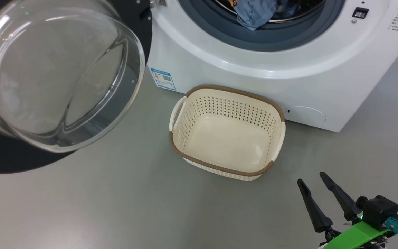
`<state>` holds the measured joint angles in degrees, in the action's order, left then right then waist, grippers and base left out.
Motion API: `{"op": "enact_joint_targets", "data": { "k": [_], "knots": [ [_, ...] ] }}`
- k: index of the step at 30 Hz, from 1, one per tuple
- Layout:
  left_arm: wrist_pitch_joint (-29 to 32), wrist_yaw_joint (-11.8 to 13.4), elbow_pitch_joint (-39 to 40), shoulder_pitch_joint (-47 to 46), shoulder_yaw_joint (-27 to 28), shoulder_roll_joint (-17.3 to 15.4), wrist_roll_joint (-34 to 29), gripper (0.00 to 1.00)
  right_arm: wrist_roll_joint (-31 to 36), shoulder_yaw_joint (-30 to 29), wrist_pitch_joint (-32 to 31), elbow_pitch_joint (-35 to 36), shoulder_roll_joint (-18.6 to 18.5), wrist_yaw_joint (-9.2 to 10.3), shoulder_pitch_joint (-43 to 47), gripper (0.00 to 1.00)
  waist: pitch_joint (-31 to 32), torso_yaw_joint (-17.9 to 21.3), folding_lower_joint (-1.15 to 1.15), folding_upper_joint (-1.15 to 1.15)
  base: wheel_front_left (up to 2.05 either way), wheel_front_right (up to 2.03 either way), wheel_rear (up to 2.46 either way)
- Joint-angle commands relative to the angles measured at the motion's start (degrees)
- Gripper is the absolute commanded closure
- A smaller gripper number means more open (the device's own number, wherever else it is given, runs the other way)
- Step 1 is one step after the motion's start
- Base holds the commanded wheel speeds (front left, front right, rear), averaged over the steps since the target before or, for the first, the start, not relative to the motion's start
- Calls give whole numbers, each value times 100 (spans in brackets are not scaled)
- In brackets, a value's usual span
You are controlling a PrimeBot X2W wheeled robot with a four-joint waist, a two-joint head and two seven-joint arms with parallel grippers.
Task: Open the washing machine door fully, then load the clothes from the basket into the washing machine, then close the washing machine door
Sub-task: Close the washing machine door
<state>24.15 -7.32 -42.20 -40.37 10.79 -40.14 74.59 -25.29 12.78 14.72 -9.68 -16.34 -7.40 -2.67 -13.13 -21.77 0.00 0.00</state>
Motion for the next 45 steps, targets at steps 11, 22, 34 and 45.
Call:
{"op": "enact_joint_targets", "data": {
  "k": [11,22,34,45],
  "knots": [
    [417,-16,35,-254,-53,-412,303,100,14,138,28,179,-165,-9,-203,0,-150,143,0,0,0,0,0],
    [1220,-16,365,-44,-336,-326,629,100,40,28,28,138,-62,-9,-191,0,-64,129,0,0,0,0,0],
    [2271,-16,1327,418,-587,-304,1141,100,46,-48,28,106,-45,-9,-130,0,151,72,0,0,0,0,0],
    [2956,-16,2407,746,-624,-308,1633,100,50,-121,28,111,17,-9,-23,0,360,86,0,0,0,0,0]
  ]
}}
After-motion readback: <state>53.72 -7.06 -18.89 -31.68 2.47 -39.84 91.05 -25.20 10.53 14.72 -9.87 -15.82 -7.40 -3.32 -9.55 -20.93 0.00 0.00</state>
